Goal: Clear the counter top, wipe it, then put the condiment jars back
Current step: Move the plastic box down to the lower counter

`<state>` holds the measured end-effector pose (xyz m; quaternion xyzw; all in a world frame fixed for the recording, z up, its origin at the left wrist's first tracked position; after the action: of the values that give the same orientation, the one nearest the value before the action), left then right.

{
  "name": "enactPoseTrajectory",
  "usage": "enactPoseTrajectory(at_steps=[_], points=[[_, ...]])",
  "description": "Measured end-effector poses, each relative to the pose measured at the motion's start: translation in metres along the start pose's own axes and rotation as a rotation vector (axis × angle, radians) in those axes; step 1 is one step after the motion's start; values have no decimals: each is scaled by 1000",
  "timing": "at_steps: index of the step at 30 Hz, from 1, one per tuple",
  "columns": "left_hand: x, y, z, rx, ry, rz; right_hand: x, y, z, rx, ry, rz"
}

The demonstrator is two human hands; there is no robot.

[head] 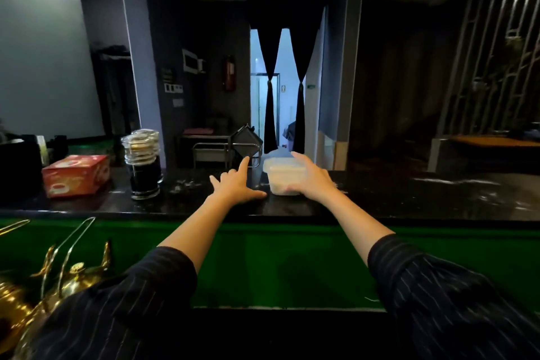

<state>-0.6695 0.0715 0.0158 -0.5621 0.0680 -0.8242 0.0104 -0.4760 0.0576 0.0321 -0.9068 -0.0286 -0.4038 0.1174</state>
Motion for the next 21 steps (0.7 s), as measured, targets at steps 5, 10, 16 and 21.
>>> enactPoseTrajectory(at_steps=[5, 10, 16, 21], points=[[-21, -9, -16, -41, 28, -31, -3, -15, -4, 121, -115, 142], [-19, -7, -10, 1, -111, -15, -5, -15, -3, 113, -179, 244], [-17, 2, -9, 28, -133, -25, -6, -9, -7, 102, -236, 335], [-15, 8, -8, 38, -90, -32, -6, 7, -13, 92, -281, 377]])
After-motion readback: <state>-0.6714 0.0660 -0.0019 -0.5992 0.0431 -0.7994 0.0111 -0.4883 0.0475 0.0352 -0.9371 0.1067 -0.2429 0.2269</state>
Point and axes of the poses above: each hand's wrist, its own y-axis away from the middle knuckle, its own x-axis out of the back of the hand, z = x × y, the point moved 7 cm from there along -y, towards the middle knuckle, and after that the axes turned 7 degrees about -z, right-handed, at the moved point
